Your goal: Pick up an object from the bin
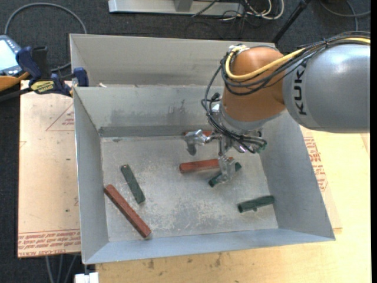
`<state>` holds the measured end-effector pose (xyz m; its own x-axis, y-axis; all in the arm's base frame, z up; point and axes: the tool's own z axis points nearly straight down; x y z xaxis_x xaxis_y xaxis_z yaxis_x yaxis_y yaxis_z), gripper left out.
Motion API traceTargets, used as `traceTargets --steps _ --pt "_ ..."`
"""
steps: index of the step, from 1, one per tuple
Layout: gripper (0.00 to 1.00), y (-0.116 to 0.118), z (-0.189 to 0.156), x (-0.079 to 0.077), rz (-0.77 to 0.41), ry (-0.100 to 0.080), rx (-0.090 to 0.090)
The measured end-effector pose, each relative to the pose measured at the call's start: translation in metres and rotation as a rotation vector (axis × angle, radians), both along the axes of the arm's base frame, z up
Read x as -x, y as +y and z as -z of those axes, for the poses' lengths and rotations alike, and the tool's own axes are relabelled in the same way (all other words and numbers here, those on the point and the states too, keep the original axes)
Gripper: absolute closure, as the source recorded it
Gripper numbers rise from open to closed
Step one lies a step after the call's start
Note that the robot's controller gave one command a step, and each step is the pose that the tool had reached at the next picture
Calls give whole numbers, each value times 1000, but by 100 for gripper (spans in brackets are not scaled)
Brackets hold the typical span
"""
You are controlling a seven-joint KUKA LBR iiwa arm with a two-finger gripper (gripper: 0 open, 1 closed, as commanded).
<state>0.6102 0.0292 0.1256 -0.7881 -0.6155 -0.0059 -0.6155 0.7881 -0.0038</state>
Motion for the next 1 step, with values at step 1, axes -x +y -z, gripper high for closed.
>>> traceTargets --steps 1 --pt "0 -24 57 -23 83 7 -2"
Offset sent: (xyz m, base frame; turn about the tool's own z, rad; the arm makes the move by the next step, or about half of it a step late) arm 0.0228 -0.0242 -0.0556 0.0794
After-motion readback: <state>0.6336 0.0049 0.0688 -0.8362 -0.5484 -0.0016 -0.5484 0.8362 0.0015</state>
